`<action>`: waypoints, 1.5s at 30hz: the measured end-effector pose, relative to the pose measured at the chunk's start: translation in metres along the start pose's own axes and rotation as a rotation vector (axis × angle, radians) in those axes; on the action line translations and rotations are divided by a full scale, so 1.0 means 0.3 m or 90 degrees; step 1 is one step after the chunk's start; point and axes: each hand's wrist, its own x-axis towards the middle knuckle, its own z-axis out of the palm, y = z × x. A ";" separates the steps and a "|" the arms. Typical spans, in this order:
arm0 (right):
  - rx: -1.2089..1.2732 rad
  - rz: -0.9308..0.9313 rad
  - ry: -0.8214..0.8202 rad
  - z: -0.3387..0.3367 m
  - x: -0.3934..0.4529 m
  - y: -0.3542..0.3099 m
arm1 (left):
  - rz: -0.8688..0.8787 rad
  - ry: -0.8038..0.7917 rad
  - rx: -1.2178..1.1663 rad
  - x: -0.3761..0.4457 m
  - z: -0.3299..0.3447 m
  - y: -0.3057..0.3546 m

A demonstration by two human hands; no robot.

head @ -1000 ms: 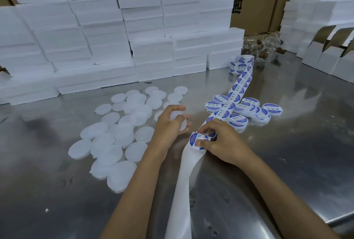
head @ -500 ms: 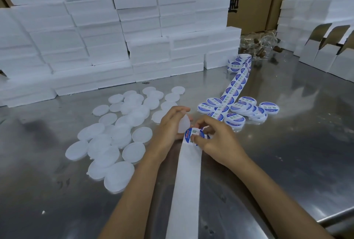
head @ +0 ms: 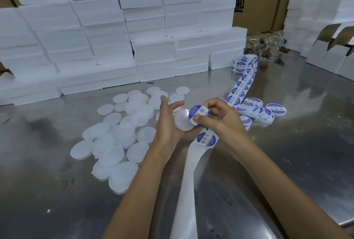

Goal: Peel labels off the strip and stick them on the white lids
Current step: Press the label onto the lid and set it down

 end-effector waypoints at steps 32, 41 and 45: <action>-0.576 -0.207 0.144 0.046 0.013 0.111 | -0.030 -0.162 -0.110 -0.080 0.017 0.029; -0.474 -0.193 0.230 0.007 0.051 0.140 | 0.090 -0.171 0.238 -0.070 0.027 -0.011; -0.405 -0.194 0.214 -0.008 0.047 0.132 | 0.228 -0.149 0.405 -0.075 0.002 0.007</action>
